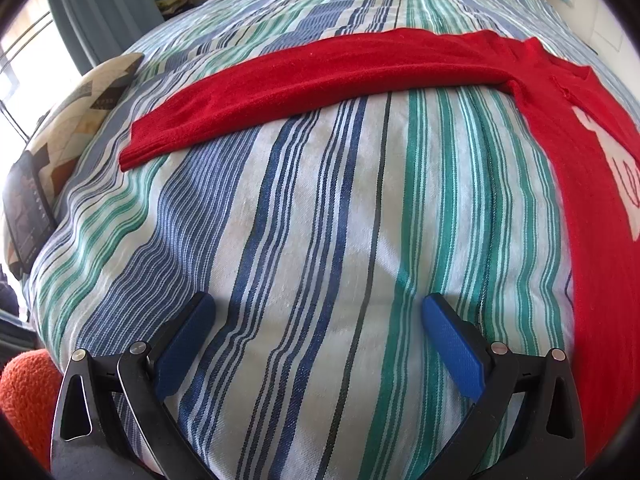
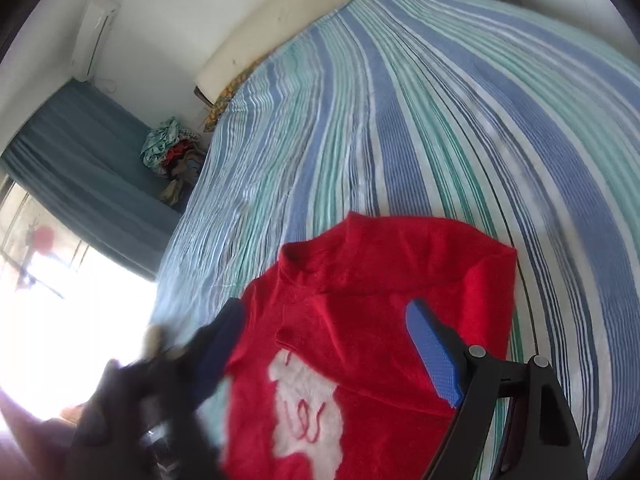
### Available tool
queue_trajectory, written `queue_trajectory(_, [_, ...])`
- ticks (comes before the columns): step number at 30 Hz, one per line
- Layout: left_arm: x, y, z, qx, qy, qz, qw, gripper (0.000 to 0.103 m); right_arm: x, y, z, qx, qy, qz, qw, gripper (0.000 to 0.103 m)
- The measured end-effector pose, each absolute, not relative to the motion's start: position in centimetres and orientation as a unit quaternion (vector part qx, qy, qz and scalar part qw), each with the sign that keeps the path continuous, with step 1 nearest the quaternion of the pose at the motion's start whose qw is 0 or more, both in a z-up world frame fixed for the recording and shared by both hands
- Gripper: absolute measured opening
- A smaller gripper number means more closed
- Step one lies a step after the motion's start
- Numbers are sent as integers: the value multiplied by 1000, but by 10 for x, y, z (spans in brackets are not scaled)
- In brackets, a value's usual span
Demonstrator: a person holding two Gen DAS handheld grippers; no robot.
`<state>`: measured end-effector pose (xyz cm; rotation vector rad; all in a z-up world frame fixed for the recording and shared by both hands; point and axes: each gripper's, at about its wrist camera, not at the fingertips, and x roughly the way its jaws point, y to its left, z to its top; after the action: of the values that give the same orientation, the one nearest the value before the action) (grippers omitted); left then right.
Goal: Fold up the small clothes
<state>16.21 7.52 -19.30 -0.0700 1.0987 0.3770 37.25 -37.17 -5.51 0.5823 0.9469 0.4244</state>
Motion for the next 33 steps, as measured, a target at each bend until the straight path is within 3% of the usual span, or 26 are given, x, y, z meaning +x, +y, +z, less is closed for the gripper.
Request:
queue_trajectory(5, [159, 72, -193, -29, 511, 179, 840, 103, 371, -385, -137, 290, 519, 130, 793, 83])
queue_trajectory(7, [157, 71, -193, -28, 509, 178, 841, 103, 369, -390, -157, 267, 535, 86, 797, 75])
queue_trajectory(10, [157, 70, -193, -29, 511, 181, 840, 103, 362, -379, -137, 221, 503, 78, 832, 72])
queue_trajectory(16, [160, 72, -192, -34, 511, 181, 839, 103, 350, -244, -78, -40, 439, 212, 872, 71])
queue_trajectory(21, [159, 75, -192, -35, 511, 174, 841, 103, 349, -135, -114, -185, 439, 276, 835, 49])
queue_trajectory(25, [159, 76, -192, -36, 512, 173, 841, 103, 369, -112, -151, -217, 461, 228, 830, 46])
queue_trajectory(26, [159, 76, -192, -36, 513, 172, 840, 103, 375, -111, -156, -221, 468, 216, 828, 38])
queue_trajectory(27, [160, 77, -192, -36, 514, 171, 840, 103, 379, -114, -161, -220, 473, 208, 827, 21])
queue_trajectory(29, [161, 77, -192, -38, 515, 170, 839, 103, 385, -120, -159, -208, 472, 195, 834, 6])
queue_trajectory(33, [163, 78, -193, -39, 516, 172, 839, 103, 365, -124, -131, -156, 447, 259, 842, 6])
